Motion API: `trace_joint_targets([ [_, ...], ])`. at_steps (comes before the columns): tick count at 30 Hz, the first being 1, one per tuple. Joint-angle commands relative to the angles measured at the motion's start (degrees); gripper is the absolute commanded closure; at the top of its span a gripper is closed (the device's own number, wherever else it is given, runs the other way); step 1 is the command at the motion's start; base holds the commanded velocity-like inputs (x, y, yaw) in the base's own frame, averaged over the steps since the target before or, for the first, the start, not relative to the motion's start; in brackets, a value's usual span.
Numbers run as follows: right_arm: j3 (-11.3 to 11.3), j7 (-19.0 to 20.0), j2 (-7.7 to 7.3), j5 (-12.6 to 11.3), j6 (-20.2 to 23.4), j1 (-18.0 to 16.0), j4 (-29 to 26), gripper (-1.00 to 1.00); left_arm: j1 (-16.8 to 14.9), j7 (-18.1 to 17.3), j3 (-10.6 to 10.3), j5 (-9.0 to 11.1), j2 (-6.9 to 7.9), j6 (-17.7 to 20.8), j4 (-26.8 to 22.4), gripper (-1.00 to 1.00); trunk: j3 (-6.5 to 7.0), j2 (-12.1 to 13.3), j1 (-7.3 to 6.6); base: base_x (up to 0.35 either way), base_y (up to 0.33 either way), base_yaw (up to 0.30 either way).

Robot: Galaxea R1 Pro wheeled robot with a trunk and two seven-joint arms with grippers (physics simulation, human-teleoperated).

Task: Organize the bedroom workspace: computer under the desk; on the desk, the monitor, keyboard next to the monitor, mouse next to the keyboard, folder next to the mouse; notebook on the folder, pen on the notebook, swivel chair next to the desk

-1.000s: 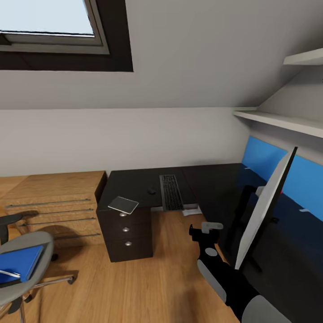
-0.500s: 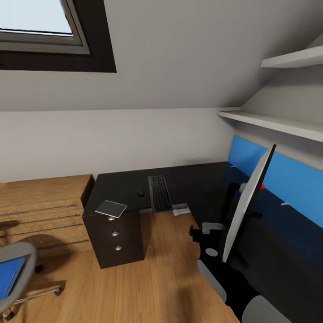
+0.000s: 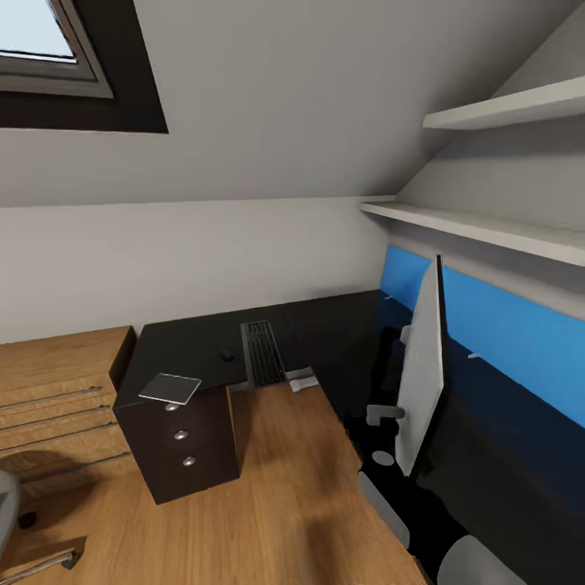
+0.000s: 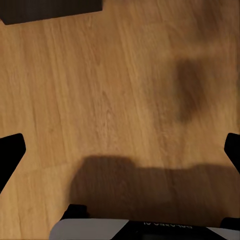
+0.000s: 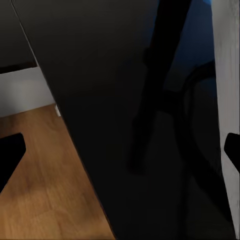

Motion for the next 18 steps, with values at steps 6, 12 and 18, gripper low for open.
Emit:
trace_joint_targets([
  [6, 0.1, -0.5, -0.07, -0.8, 0.2, -0.1, 0.6, -1.00, 0.0, 0.4, -0.1, 0.4, 0.03, 0.3, -0.2, -1.00, 0.10, -0.1, 0.02, 0.000, 0.000, -0.249],
  [12, 0.0, -0.5, -0.26, -4.9, 0.1, -0.1, 0.6, -1.00, 0.0, 0.4, -0.1, 0.4, 0.08, 0.3, -0.2, -1.00, 0.28, -0.1, 0.02, 0.000, 0.000, -0.249],
  [18, 0.0, -0.5, -0.27, -5.1, 0.1, -0.1, 0.7, -1.00, 0.0, 0.4, -0.1, 0.4, 0.09, 0.3, -0.2, -1.00, 0.46, -0.1, 0.02, 0.000, 0.000, -0.249],
])
